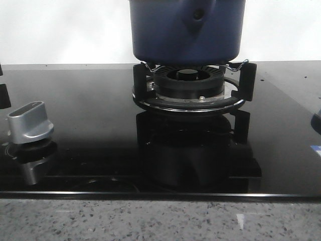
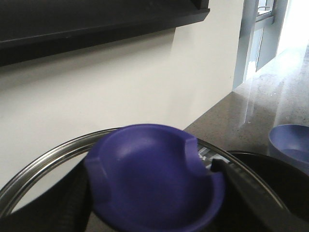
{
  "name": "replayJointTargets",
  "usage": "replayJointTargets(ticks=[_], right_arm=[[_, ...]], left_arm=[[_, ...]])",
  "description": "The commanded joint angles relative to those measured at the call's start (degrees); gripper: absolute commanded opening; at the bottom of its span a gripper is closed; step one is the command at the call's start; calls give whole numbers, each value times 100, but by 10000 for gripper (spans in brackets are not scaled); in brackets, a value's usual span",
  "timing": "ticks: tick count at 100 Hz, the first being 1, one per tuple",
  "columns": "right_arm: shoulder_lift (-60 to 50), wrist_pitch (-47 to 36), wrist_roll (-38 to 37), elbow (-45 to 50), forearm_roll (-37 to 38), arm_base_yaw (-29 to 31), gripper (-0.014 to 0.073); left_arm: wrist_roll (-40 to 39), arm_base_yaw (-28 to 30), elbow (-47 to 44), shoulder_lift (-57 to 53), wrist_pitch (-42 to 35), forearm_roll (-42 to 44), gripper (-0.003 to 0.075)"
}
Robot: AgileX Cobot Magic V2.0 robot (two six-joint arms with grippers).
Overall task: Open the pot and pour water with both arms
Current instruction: 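Reach the right gripper to the light blue bowl and grasp its rim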
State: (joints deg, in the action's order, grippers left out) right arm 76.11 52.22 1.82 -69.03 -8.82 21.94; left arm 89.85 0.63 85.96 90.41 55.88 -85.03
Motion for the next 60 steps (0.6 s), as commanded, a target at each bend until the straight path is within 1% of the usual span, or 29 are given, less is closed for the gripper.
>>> replayJointTargets(ticks=[1, 22, 28, 35, 40, 42, 47, 49, 52, 60], right_arm=[[167, -49, 5, -289, 49, 92, 423], [816, -24, 5, -289, 65, 92, 421], [923, -24, 5, -289, 65, 92, 394], [1017, -3, 5, -289, 65, 92, 302], [1061, -3, 5, -289, 65, 92, 184], [1061, -3, 5, -289, 65, 92, 152], [1093, 24, 5, -289, 65, 92, 23], [1093, 24, 5, -289, 65, 92, -7], [1093, 47, 5, -289, 65, 92, -78], [1081, 63, 5, -289, 65, 92, -69]], left_arm=[[-57, 8, 207, -298, 87, -523, 245], [-57, 8, 207, -298, 87, -523, 245], [-57, 8, 207, -298, 87, -523, 245], [-57, 8, 207, -298, 87, -523, 245], [-57, 8, 207, -298, 87, -523, 245], [-57, 8, 207, -298, 87, -523, 245], [-57, 8, 207, -298, 87, -523, 245], [-57, 8, 207, -298, 87, -523, 245], [-57, 8, 207, -298, 87, -523, 245], [-57, 8, 207, -298, 87, -523, 245]])
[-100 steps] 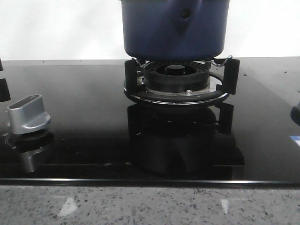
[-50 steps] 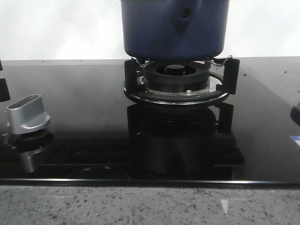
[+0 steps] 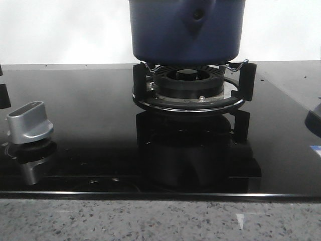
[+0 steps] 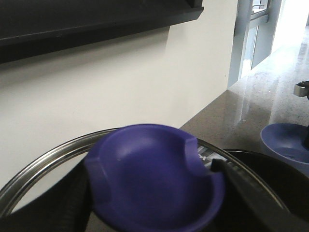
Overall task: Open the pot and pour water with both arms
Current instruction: 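Reach the right gripper to the light blue bowl and grasp its rim, then lift the bowl with the right gripper and tilt it over the saucepan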
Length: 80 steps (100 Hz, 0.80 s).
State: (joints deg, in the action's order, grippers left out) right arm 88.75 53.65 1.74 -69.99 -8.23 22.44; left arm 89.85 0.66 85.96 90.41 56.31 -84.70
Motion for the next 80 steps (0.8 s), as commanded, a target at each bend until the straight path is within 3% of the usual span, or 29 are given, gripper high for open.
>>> replayJointTargets(ticks=[1, 33, 80], right_arm=[[-194, -80, 13, -192, 6, 41, -69], [-231, 720, 13, -1212, -222, -295, -62], [175, 1643, -1, -3835, -253, -1605, -62]], left_arm=[[-57, 5, 207, -298, 44, -556, 245], [-57, 5, 207, -298, 33, -556, 245], [-57, 5, 207, -298, 33, -556, 245]])
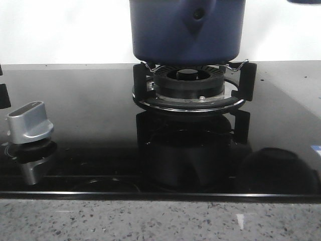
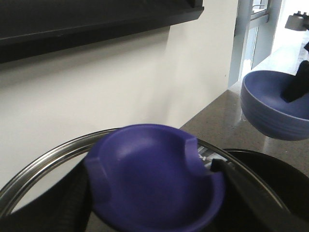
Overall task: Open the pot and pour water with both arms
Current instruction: 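Lift the bowl with the right gripper and tilt it over the saucepan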
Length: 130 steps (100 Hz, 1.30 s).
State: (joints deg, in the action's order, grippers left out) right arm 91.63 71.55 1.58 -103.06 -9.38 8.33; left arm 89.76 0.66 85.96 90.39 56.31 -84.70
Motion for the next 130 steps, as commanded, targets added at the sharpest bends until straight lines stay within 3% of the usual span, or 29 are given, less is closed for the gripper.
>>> replayJointTargets(ticks=[1, 26, 63, 81, 101, 130], right_arm=[[-85, -136, 15, -594, -139, -215, -62], [274, -516, 15, -1486, -485, -870, -62], [569, -1715, 15, -1524, -294, -1761, -60], [473, -2697, 15, -936, 409, -2181, -47], [-21, -4096, 15, 195, 453, -2231, -47], [-688, -6754, 77, 2124, 508, -2247, -47]], left_arm=[[-49, 5, 207, -296, 33, -556, 245], [-49, 5, 207, -296, 33, -556, 245], [-49, 5, 207, -296, 22, -556, 245], [-49, 5, 207, -296, 22, -556, 245], [-49, 5, 207, -296, -1, -556, 245], [-49, 5, 207, -296, -23, -556, 245]])
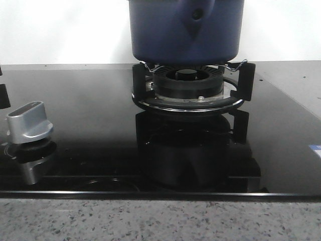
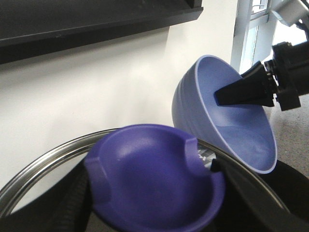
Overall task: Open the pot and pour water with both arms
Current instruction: 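Lift the bowl with the right gripper and tilt it over the saucepan, then tilt the bowl upright and lower it toward the counter with the right gripper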
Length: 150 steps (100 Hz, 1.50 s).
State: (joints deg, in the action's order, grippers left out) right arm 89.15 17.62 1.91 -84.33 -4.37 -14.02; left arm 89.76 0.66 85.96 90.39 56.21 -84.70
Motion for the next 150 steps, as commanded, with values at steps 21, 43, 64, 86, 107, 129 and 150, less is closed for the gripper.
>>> replayJointTargets(ticks=[21, 43, 64, 86, 107, 129, 150], right_arm=[[-668, -3124, 44, 1356, 376, -155, -47], [-692, -4494, 44, 1959, 530, -189, -47], [-681, -6154, 202, 2495, 953, -189, -47], [-611, -6555, 202, 2591, 953, -189, -47], [-303, -7411, 202, 2591, 953, -189, -47], [-183, -7755, 202, 2591, 920, -189, -47], [-183, -7885, 202, 2591, 920, -189, -47]], left_arm=[[-49, 5, 207, -296, -13, -556, 245], [-49, 5, 207, -296, -13, -556, 245], [-49, 5, 207, -296, -13, -556, 245], [-49, 5, 207, -296, -13, -556, 245], [-49, 5, 207, -296, -13, -556, 245], [-49, 5, 207, -296, -13, -556, 245], [-49, 5, 207, -296, -13, -556, 245]])
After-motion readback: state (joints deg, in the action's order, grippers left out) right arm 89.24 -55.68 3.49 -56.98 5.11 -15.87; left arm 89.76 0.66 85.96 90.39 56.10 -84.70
